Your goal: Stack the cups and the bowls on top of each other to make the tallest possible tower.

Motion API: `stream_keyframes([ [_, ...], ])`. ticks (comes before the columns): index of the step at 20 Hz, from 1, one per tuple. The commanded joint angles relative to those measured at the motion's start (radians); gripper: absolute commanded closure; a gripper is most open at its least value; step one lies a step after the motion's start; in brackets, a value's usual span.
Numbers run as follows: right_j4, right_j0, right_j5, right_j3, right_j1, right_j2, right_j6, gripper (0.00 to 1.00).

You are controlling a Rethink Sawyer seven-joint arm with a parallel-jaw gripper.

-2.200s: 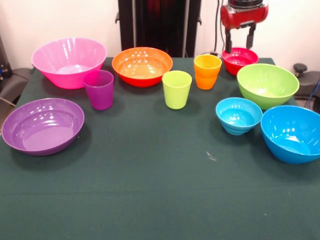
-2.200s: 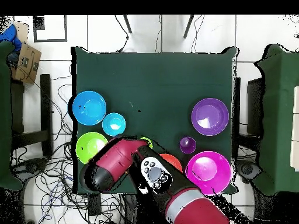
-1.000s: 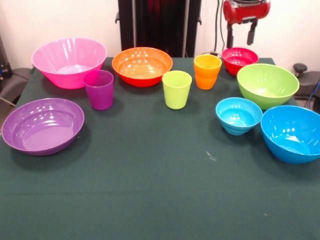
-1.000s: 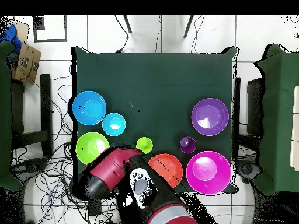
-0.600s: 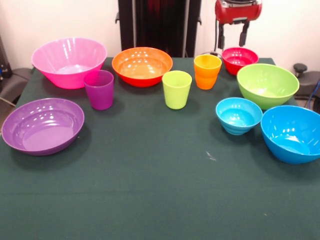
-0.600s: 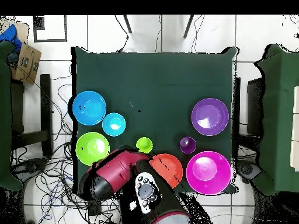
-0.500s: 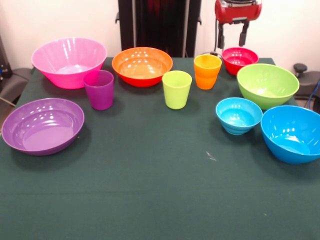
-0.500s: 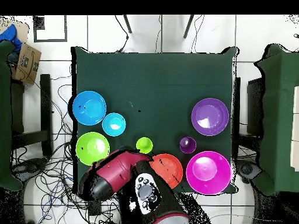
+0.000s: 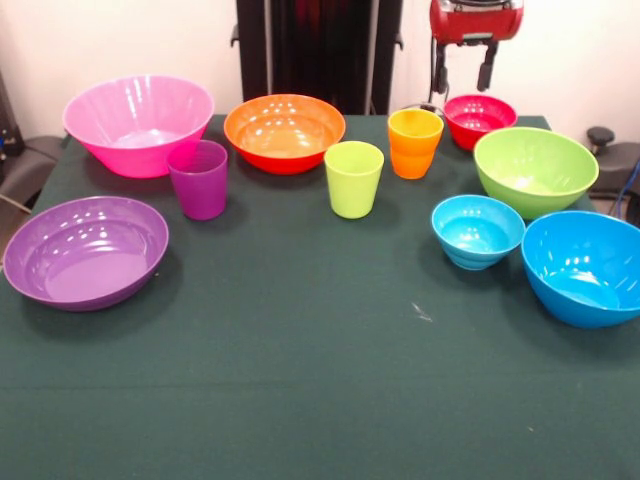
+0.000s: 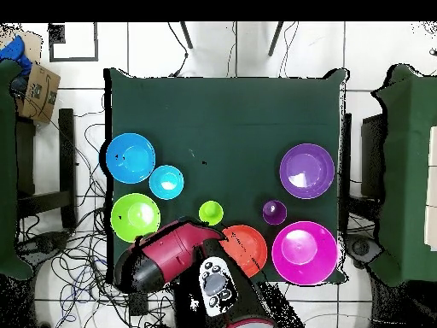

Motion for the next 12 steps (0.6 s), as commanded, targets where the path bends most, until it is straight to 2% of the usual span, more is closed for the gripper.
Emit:
stream_keyframes([
  [1,0.062,0.047,-0.046,0.041,0.010,-0.046,0.151,0.00],
  [4,0.098,0.065,-0.030,0.040,-0.015,-0.046,0.157,0.00],
  [12,0.147,0.089,-0.032,0.016,-0.003,-0.065,0.136,0.00],
])
